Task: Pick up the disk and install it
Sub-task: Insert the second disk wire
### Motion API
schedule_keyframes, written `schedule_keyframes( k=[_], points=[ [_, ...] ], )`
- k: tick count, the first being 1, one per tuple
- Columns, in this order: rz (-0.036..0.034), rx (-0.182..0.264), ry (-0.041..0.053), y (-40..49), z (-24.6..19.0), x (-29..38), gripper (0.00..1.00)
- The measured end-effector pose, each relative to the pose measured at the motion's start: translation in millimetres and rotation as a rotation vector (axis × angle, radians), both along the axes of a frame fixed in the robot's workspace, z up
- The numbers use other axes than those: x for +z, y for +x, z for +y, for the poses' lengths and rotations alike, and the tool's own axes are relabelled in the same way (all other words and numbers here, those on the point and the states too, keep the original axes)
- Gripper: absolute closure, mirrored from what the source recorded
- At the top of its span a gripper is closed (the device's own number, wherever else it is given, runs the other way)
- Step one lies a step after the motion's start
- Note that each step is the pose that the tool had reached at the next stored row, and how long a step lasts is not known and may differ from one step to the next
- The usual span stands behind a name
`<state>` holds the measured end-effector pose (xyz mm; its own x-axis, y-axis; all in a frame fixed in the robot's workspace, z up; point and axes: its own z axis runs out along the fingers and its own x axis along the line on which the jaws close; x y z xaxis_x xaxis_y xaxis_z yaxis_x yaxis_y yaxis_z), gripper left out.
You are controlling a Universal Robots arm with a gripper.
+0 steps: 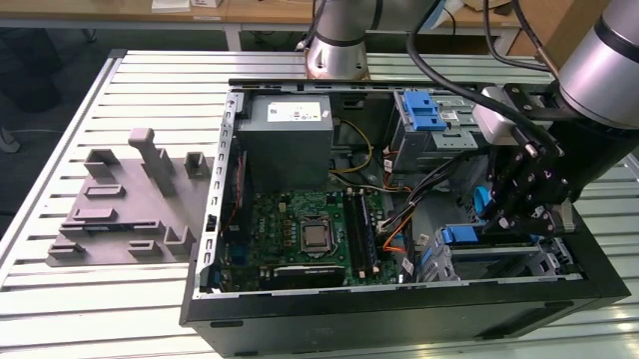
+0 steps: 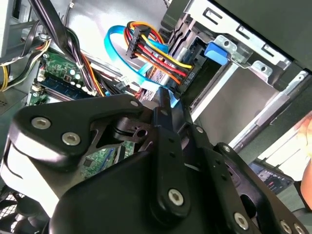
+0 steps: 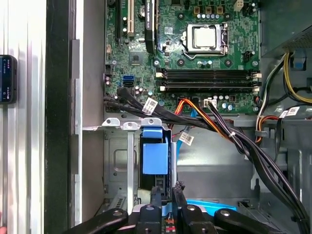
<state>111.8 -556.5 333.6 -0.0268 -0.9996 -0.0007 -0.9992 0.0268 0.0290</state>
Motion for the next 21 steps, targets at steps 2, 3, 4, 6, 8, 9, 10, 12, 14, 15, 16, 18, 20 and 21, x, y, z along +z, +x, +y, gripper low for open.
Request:
schedule_keyframes(
  k=[2,3,4,6,8,9,10,12,14,15,16,18,20,21],
  points=[
    [0.0,0.0,0.0001,0.0,0.0,2.5,0.76],
    [0.0,0.0,0.0001,0.0,0.0,4.1,0.76],
    [0.0,0.0,0.0,0.0,0.0,5.6,0.76],
    [0.0,0.0,0.0002,0.0,0.0,6.6,0.76],
    [0.0,0.0,0.001,0.0,0.0,6.6,0.76],
    [0.0,0.0,0.0024,0.0,0.0,6.5,0.76],
    [0.0,0.0,0.004,0.0,0.0,5.9,0.76],
    [0.0,0.0,0.0071,0.0,0.0,4.5,0.76],
    [0.0,0.0,0.0084,0.0,0.0,3.4,0.76],
    [0.0,0.0,0.0087,0.0,0.0,2.9,0.76],
    [0.0,0.0,0.0088,0.0,0.0,2.4,0.76],
    [0.0,0.0,0.0089,0.0,-0.3,1.5,0.76],
    [0.0,0.0,0.0091,0.0,-0.6,0.3,0.76],
    [0.0,0.0,0.0091,0.0,-0.7,-0.4,0.76]
  ],
)
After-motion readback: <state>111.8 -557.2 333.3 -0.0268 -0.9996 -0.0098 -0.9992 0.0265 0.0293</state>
